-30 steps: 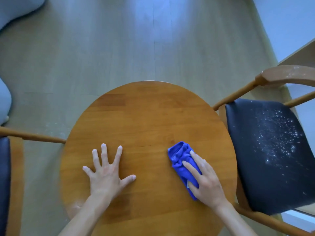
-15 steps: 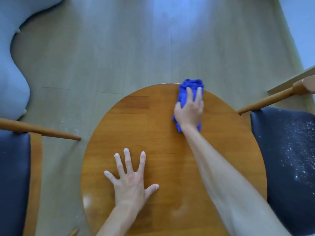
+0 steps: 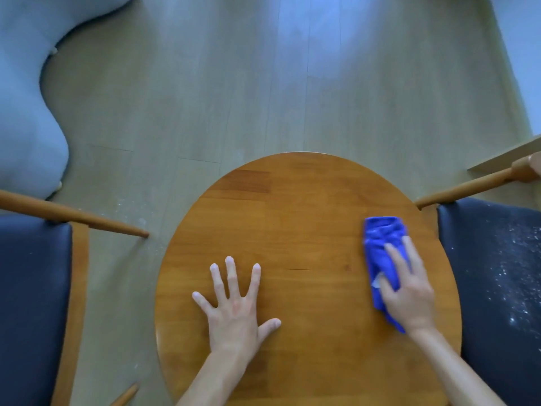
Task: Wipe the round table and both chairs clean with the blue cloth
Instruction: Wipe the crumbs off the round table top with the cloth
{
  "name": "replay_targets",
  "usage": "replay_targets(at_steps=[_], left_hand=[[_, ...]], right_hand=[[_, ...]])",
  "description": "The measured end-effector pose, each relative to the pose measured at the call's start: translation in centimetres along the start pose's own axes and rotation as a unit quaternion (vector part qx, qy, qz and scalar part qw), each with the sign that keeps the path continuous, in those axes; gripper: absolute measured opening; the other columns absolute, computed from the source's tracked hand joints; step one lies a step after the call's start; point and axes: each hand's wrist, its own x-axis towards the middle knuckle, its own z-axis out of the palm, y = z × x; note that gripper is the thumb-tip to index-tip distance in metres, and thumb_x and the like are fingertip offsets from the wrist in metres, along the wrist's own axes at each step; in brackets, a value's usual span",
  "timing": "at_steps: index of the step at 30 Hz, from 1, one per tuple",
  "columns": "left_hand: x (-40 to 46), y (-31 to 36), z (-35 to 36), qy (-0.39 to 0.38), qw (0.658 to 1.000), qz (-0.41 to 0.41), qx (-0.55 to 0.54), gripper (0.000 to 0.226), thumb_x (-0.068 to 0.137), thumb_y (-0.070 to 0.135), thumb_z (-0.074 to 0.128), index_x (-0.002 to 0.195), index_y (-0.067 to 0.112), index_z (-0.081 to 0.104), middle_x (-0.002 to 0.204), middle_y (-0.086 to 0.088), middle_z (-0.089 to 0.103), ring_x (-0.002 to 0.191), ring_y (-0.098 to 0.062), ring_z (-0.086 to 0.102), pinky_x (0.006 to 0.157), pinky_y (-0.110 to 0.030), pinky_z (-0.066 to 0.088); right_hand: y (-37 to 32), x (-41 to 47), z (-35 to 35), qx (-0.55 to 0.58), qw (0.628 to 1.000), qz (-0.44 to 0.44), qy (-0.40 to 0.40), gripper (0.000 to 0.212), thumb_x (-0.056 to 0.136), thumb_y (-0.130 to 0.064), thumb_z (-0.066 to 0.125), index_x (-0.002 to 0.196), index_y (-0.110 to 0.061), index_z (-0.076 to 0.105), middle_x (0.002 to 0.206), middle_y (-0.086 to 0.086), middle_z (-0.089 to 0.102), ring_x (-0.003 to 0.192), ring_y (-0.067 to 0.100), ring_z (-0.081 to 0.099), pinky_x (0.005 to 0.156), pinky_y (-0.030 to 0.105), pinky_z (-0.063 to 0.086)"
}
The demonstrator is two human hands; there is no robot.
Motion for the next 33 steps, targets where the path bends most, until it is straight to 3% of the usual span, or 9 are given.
replay_targets(at_steps=[3,7,13,19,21,24,27,30,33], left_hand=[[-0.1,0.0,-0.3,-0.007,1.000,0.003,-0.004,0.108,0.076,0.081,0.038,0.140,0.033,-0.033,0.144,-0.019,-0.044,0.135,-0.045,-0.034,0.105,-0.073,0.006],[-0.1,-0.4,0.0,0.007,1.000,0.010,-0.005,0.107,0.076,0.080,0.039,0.141,0.033,-0.032,0.145,-0.019,-0.042,0.135,-0.046,-0.033,0.104,-0.073,0.005],[-0.5,-1.0,0.5,0.030,0.999,0.008,-0.034,0.104,0.074,0.081,0.042,0.144,0.039,-0.023,0.150,-0.011,-0.037,0.138,-0.038,-0.032,0.107,-0.070,0.001],[-1.6,-4.3,2.0,0.102,0.993,0.008,-0.059,0.096,0.064,0.082,0.037,0.146,0.033,0.034,0.158,-0.010,0.017,0.144,-0.035,0.010,0.107,-0.063,0.026],[-1.4,-6.1,2.5,0.112,0.992,0.002,-0.053,0.096,0.066,0.082,0.041,0.147,0.031,0.031,0.158,-0.011,0.018,0.144,-0.035,0.011,0.108,-0.062,0.027],[-1.3,-7.5,3.0,0.125,0.990,0.002,-0.065,0.099,0.067,0.081,0.045,0.149,0.031,0.023,0.159,-0.009,0.011,0.146,-0.032,0.005,0.112,-0.058,0.023],[-1.1,-7.4,2.9,0.127,0.989,0.009,-0.076,0.100,0.070,0.081,0.045,0.150,0.034,0.007,0.161,-0.006,-0.003,0.146,-0.029,-0.008,0.115,-0.053,0.009],[-1.2,-7.5,2.6,0.112,0.990,0.006,-0.086,0.097,0.076,0.079,0.041,0.146,0.038,-0.012,0.157,0.000,-0.025,0.142,-0.025,-0.028,0.115,-0.047,-0.011],[-1.3,-7.5,2.0,0.134,0.981,-0.005,-0.144,0.084,0.079,0.071,0.034,0.150,0.037,0.006,0.160,0.003,-0.010,0.146,-0.020,-0.018,0.116,-0.042,-0.009]], right_hand=[[-1.7,2.7,1.9,-0.015,0.972,0.214,0.094,0.061,0.079,-0.026,0.048,0.139,-0.012,0.049,0.156,0.014,0.028,0.137,0.036,0.036,0.107,0.049,0.038],[-8.4,6.7,5.8,0.016,0.960,0.256,0.109,0.059,0.081,-0.026,0.052,0.138,-0.008,0.051,0.153,0.025,0.030,0.134,0.043,0.038,0.110,0.044,0.030],[-18.5,4.0,10.0,0.007,0.999,-0.035,0.000,0.055,0.082,-0.028,0.053,0.136,-0.016,0.054,0.153,0.016,0.035,0.132,0.038,0.044,0.106,0.046,0.042],[-8.1,-4.5,4.1,-0.003,0.958,-0.263,-0.112,0.055,0.080,-0.020,0.062,0.134,-0.017,0.056,0.154,0.012,0.035,0.136,0.030,0.043,0.106,0.048,0.041],[-3.8,-6.0,1.2,-0.006,0.970,-0.218,-0.111,0.057,0.080,-0.024,0.060,0.136,-0.020,0.052,0.156,0.008,0.031,0.137,0.027,0.041,0.107,0.046,0.039],[-1.2,-6.1,-0.4,0.010,0.998,0.041,-0.053,0.057,0.083,-0.019,0.064,0.138,-0.016,0.050,0.159,0.004,0.023,0.140,0.028,0.033,0.108,0.048,0.038],[-3.9,-2.5,1.4,0.011,0.967,0.249,0.048,0.064,0.079,-0.026,0.049,0.141,-0.014,0.045,0.159,0.013,0.022,0.141,0.036,0.029,0.111,0.050,0.032],[-10.4,2.0,5.0,0.057,0.958,0.272,0.077,0.064,0.076,-0.023,0.047,0.139,-0.008,0.048,0.155,0.025,0.026,0.138,0.044,0.032,0.113,0.045,0.026],[-19.1,1.9,9.2,0.081,0.984,0.152,0.045,0.061,0.075,-0.019,0.052,0.135,-0.008,0.054,0.152,0.025,0.032,0.136,0.044,0.037,0.113,0.045,0.030]])
